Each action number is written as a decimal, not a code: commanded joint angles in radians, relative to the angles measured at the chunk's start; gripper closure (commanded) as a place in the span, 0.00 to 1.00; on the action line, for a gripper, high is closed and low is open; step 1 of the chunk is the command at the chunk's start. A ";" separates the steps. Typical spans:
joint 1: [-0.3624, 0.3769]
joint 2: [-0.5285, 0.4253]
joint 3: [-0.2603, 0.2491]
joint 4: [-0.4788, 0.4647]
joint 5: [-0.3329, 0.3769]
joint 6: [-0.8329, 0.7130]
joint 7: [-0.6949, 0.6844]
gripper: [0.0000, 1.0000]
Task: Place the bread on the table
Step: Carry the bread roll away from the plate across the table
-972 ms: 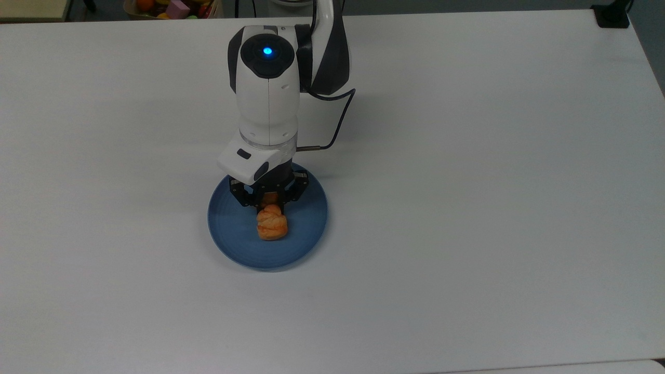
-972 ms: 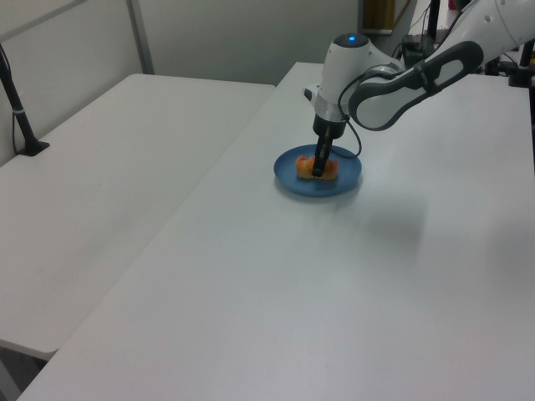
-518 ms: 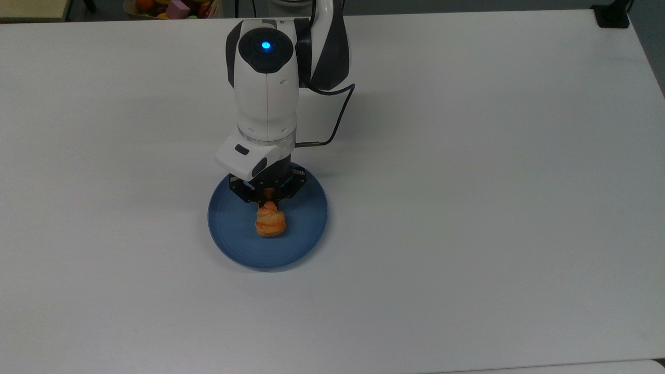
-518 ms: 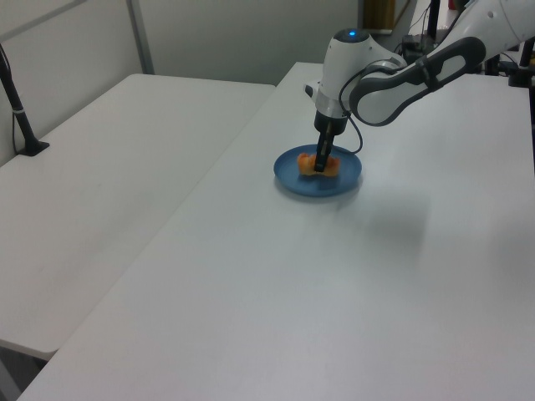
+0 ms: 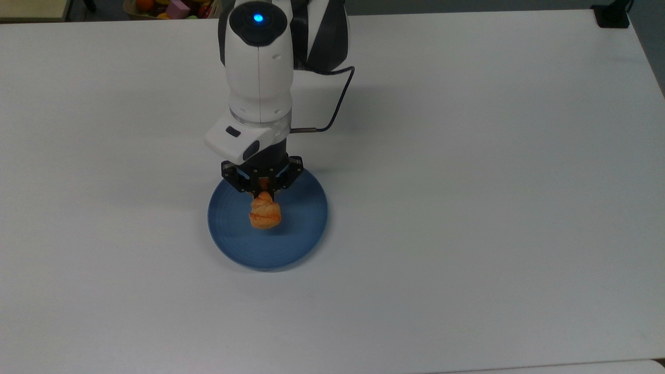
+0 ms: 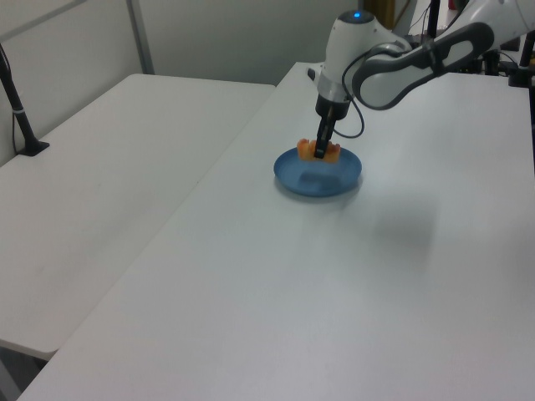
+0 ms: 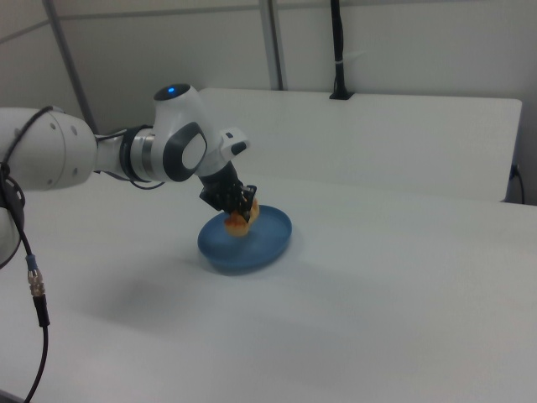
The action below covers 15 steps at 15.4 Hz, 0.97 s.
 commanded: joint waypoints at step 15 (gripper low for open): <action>-0.273 -0.024 -0.003 0.257 0.168 -0.276 -0.420 0.76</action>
